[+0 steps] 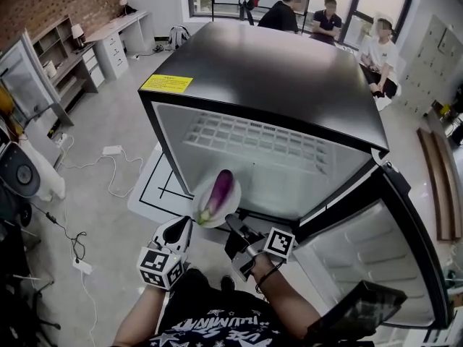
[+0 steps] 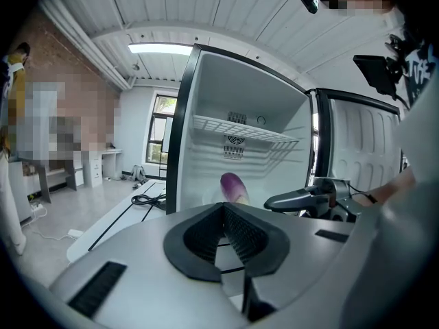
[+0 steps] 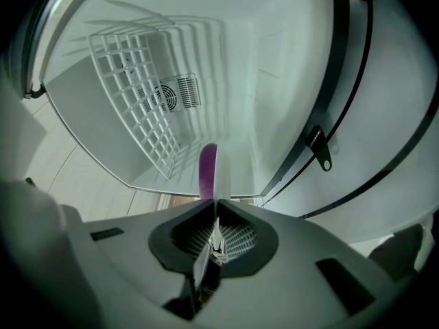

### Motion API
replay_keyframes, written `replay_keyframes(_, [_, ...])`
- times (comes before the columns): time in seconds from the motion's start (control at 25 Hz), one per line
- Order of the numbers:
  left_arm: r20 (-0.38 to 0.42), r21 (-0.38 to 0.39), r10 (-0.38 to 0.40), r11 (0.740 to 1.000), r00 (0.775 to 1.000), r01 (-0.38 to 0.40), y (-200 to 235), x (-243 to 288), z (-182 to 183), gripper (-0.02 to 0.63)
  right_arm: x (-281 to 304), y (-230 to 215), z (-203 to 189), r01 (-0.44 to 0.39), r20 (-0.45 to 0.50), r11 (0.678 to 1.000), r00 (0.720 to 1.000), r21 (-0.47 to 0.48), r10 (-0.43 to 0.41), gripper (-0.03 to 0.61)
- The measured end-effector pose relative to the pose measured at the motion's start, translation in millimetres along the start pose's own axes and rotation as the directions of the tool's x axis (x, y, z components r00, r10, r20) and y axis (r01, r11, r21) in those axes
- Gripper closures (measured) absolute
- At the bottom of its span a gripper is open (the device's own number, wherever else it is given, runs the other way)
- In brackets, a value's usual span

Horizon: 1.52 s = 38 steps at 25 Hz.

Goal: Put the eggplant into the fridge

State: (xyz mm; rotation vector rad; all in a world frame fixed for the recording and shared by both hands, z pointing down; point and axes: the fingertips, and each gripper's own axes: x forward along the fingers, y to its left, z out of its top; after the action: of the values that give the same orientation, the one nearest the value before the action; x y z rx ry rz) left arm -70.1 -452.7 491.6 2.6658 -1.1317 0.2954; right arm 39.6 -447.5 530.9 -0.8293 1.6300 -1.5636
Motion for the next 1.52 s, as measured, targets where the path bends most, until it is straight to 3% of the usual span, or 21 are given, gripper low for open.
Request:
replay_keyframes(0.28, [-0.014, 0.009, -0.041, 0.999, 0.999, 0.041, 16.9, 18.2, 1.0, 0.604, 15.4, -7.7, 25.8, 0.019, 0.064, 1.000, 0.998, -0.004, -0.019, 0.558])
replay_keyframes(0.52, [-0.031, 0.027, -0.145, 0.989, 0.989, 0.146, 24.9, 52.3, 8.3, 0.604, 35.9, -15.9, 55.4, 0.033, 0.154, 0.999, 0.988, -0.010, -0.031, 0.558])
replay_keyframes(0.8, [-0.097, 0.057, -0.314, 0.946, 0.945, 0.320, 11.1, 89.8, 3.1, 0.604, 46.8, -37.4, 91.3, 0.084, 0.284, 0.996, 0.955, 0.005, -0.082, 0.557])
replay_keyframes(1.24, [-0.132, 0.064, -0.428, 0.896, 0.894, 0.439, 9.2, 125.1, 7.6, 0.604, 42.0, -53.1, 116.2, 0.131, 0.399, 0.991, 0.907, 0.031, -0.132, 0.557])
replay_keyframes(1.52, [-0.149, 0.062, -0.480, 0.868, 0.864, 0.493, -0.8, 131.5, 4.5, 0.604, 43.1, -61.9, 116.9, 0.224, 0.380, 0.973, 0.897, 0.049, -0.226, 0.558])
